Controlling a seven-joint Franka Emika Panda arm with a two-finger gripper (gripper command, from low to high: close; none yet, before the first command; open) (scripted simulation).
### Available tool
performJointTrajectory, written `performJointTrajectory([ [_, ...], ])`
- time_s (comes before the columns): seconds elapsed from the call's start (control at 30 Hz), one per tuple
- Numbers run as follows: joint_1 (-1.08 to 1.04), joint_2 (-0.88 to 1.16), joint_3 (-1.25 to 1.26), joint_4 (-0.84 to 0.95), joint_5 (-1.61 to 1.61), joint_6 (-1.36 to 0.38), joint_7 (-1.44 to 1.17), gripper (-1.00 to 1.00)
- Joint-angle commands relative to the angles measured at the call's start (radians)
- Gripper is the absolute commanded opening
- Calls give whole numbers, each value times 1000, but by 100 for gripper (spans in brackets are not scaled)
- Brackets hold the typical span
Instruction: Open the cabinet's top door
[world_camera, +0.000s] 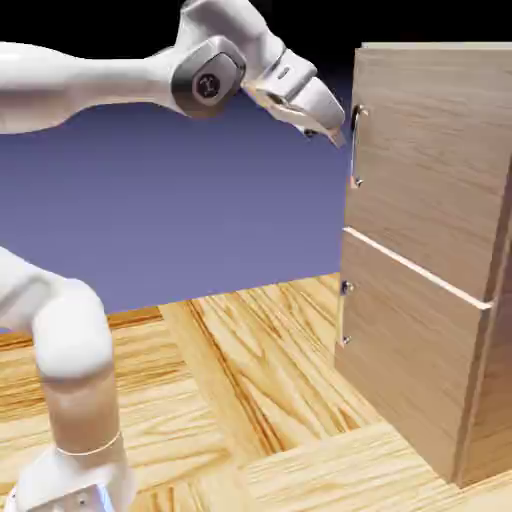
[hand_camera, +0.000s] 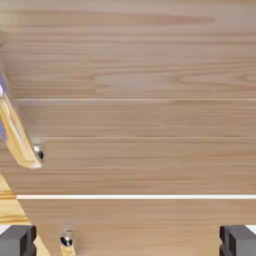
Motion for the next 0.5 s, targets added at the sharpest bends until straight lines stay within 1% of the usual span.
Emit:
performJointTrajectory([
  [0.0,-24,-16,21,-1,44,2,-18,100],
  [0.47,-362,-244,310,-22,653,37,-270,100],
])
